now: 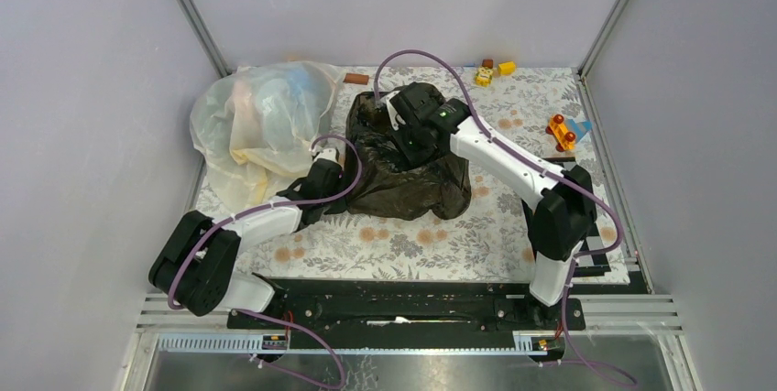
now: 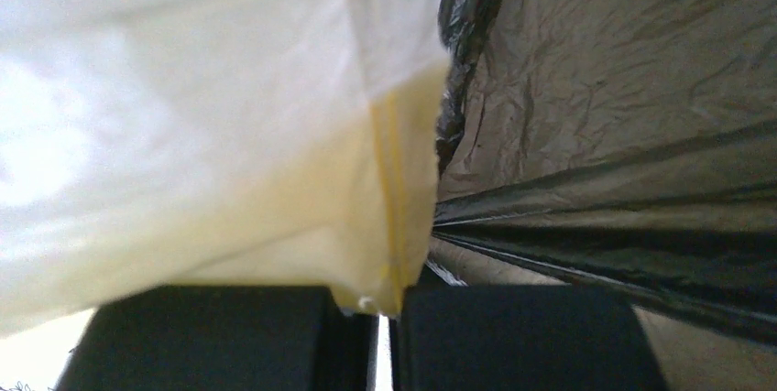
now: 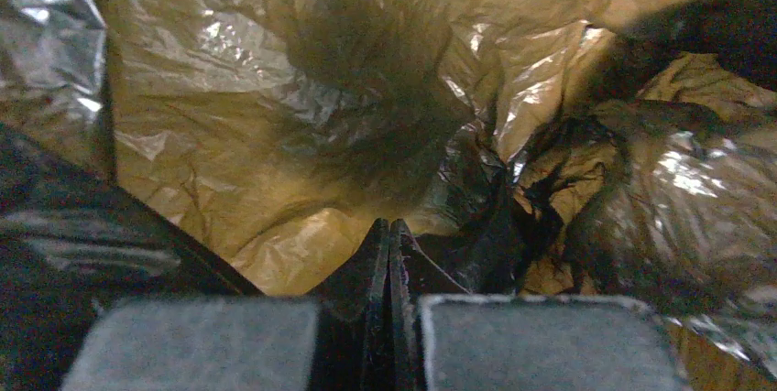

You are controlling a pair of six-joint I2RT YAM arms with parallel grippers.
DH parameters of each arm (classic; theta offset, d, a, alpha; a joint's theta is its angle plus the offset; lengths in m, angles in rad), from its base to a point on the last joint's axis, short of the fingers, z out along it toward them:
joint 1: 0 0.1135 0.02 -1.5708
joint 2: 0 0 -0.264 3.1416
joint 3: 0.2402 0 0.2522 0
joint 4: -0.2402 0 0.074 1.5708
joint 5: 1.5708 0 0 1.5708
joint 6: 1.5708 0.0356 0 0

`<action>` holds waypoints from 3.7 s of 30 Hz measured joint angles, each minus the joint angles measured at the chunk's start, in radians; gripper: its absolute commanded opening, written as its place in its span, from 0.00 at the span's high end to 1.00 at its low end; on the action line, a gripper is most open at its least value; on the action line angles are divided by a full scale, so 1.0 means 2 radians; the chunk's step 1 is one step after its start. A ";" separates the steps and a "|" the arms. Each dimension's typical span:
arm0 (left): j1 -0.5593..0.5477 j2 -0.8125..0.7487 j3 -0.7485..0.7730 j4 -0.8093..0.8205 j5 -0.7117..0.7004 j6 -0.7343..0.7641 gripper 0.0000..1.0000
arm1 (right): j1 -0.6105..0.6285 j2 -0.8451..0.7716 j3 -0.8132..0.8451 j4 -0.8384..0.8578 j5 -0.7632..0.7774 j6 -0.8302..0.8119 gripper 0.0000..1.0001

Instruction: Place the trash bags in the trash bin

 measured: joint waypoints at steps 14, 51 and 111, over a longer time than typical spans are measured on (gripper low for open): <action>0.000 -0.030 -0.002 0.001 0.002 0.000 0.92 | 0.001 0.062 0.008 -0.015 -0.010 0.006 1.00; 0.000 -0.124 -0.038 0.023 0.033 -0.003 0.40 | 0.001 0.135 -0.068 0.003 -0.041 0.010 1.00; 0.110 0.371 0.483 -0.055 0.146 -0.007 0.33 | 0.001 0.107 -0.114 0.051 -0.053 -0.012 1.00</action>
